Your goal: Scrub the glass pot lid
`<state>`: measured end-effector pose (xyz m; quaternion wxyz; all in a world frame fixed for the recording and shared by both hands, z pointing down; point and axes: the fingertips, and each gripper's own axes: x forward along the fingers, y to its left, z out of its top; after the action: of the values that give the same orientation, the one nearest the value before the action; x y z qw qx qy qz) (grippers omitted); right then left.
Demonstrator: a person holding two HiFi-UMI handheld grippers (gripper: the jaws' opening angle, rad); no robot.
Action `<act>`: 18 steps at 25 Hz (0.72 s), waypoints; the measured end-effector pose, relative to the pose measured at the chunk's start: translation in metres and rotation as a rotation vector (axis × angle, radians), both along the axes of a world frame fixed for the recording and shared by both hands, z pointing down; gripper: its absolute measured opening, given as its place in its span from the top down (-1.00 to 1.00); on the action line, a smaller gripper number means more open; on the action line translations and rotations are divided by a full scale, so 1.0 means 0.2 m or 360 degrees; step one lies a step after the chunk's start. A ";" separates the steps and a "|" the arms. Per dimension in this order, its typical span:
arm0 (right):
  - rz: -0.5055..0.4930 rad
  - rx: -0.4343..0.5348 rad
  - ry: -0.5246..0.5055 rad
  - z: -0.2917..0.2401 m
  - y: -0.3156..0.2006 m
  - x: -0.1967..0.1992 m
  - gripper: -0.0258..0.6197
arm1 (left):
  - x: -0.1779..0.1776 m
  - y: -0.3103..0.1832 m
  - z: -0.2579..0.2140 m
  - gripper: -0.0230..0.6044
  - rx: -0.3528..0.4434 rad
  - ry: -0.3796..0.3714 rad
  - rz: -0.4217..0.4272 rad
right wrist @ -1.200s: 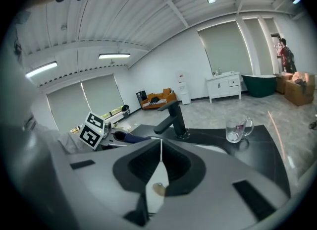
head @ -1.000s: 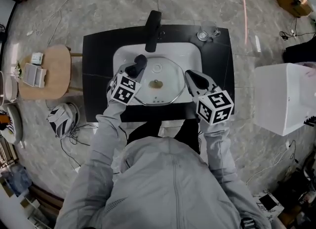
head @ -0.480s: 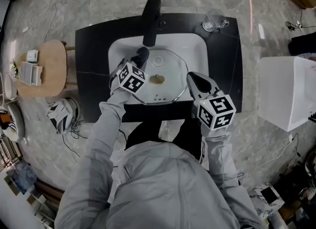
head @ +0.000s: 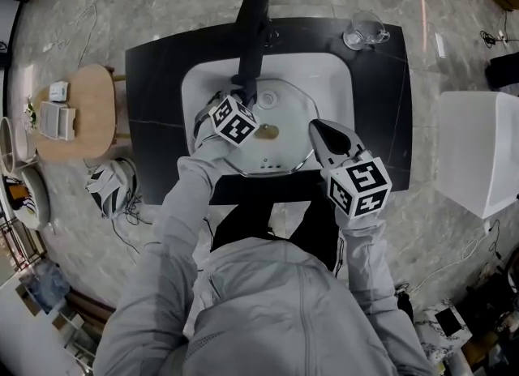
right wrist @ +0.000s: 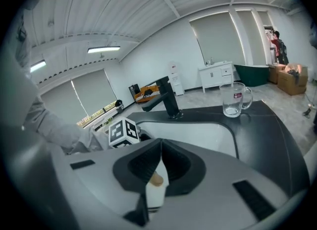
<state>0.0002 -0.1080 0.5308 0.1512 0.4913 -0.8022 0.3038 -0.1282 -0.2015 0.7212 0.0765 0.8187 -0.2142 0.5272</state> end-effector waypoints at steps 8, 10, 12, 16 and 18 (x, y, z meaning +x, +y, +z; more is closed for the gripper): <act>0.0038 -0.0026 0.0007 0.02 0.01 0.04 0.83 | 0.15 0.03 0.04 0.57 -0.0093 0.0090 -0.0011; 0.0044 -0.0033 0.0008 0.02 0.01 0.05 0.83 | 0.19 0.03 0.04 0.57 -0.0114 0.0124 -0.0018; 0.0049 -0.0038 0.0006 0.03 0.02 0.05 0.83 | 0.24 0.04 0.04 0.57 -0.0130 0.0153 -0.0014; 0.0059 -0.0060 0.0009 0.04 0.04 0.06 0.83 | 0.34 0.08 0.04 0.57 -0.0156 0.0198 0.0040; 0.0075 -0.0080 0.0019 0.06 0.06 0.08 0.83 | 0.40 0.12 0.04 0.57 -0.0171 0.0218 0.0090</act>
<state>0.0172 -0.0965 0.5428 0.1611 0.5080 -0.7816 0.3242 -0.0475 -0.1783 0.7297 0.1200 0.8533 -0.1566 0.4827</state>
